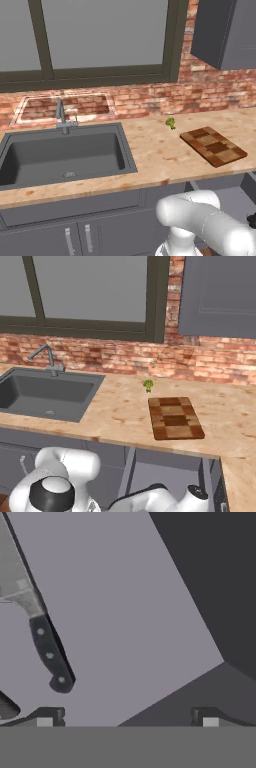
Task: Open the drawer on the right and place the cutting tools on the cutting board.
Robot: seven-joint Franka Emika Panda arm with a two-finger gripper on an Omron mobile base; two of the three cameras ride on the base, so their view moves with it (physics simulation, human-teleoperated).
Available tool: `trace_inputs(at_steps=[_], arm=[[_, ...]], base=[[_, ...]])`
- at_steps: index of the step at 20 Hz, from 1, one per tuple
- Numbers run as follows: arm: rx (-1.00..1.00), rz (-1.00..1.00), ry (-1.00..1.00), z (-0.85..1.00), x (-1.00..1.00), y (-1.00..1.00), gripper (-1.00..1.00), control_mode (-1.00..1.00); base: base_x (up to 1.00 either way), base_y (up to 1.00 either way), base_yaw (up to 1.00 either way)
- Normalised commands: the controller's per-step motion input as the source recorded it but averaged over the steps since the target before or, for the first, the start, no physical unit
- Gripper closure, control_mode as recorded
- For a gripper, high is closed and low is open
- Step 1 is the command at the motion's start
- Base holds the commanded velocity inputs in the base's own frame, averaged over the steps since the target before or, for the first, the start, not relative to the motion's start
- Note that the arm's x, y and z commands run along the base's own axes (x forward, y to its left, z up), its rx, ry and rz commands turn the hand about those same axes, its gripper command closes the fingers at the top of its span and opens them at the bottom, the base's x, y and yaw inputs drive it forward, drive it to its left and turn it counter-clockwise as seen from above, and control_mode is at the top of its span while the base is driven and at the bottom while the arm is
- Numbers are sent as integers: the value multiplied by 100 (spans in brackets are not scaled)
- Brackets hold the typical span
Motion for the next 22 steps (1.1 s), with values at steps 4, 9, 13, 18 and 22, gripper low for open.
trace_inputs(at_steps=[4,9,13,18,22], arm=[[0,0,0,0,63,0,-100,-100],[0,0,1,-1,55,1,-100,-100],[0,0,1,-15,16,0,-100,-100],[0,0,1,-33,0,0,-100,-100],[0,0,0,-42,0,-1,-100,-100]], base=[[0,0,0],[0,0,0],[0,0,0],[0,0,0],[0,0,0]])
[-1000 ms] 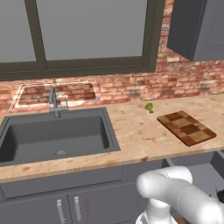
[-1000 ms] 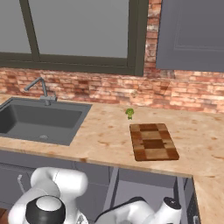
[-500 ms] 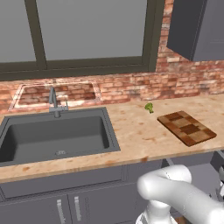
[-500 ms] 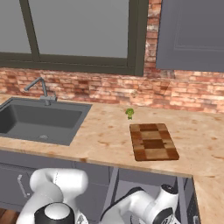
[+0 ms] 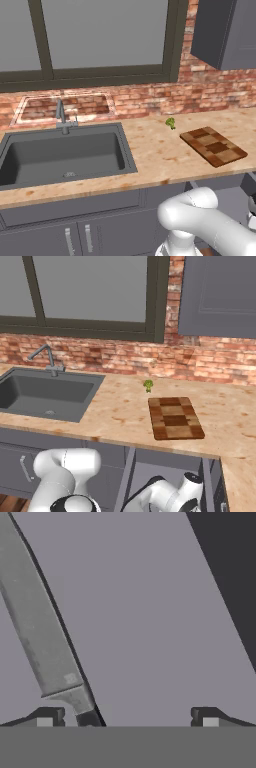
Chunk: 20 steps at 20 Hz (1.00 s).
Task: Open the drawer on the right and place the cutting tools on the cutting board.
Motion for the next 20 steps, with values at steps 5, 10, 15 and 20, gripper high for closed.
trace_inputs(at_steps=[5,10,15,20], arm=[[0,0,0,-30,-3,-1,-100,-100],[0,0,0,-5,-31,-2,-100,-100],[0,0,-1,0,-53,-2,-100,-100],[0,0,-1,0,-32,0,-100,-100]], base=[[0,0,0],[0,0,0],[0,0,0],[0,0,0]])
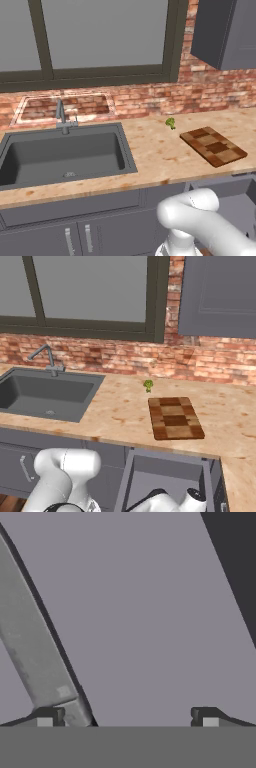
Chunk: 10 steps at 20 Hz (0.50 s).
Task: Open the drawer on the right and place the cutting tools on the cutting board.
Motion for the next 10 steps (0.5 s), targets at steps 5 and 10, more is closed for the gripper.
trace_inputs(at_steps=[5,10], arm=[[0,0,-3,0,7,0,-100,-100],[0,0,-1,0,38,0,-100,-100]], base=[[0,0,0],[0,0,0]])
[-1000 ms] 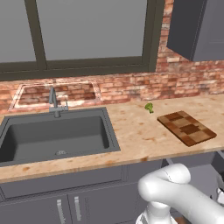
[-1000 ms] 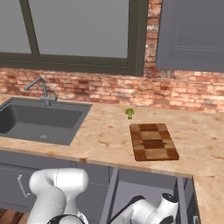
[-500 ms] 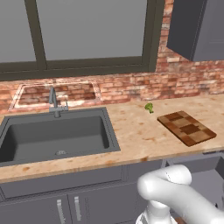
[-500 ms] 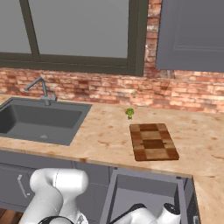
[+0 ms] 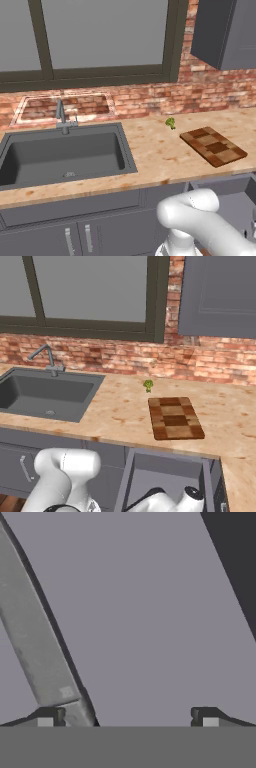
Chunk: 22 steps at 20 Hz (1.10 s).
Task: Open the drawer on the right and place the cutting tools on the cutting board.
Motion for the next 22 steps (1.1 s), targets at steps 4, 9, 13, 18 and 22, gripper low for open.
trace_inputs(at_steps=[4,9,13,18,22], arm=[[0,0,0,0,47,0,-100,-100],[0,0,-4,13,-13,0,-100,-100],[0,0,-9,42,-32,0,-100,-100],[0,0,-11,55,-43,0,-100,-100],[0,0,-6,11,-8,28,-100,-100]], base=[[0,0,0],[0,0,0],[0,0,0],[0,0,0],[0,0,0]])
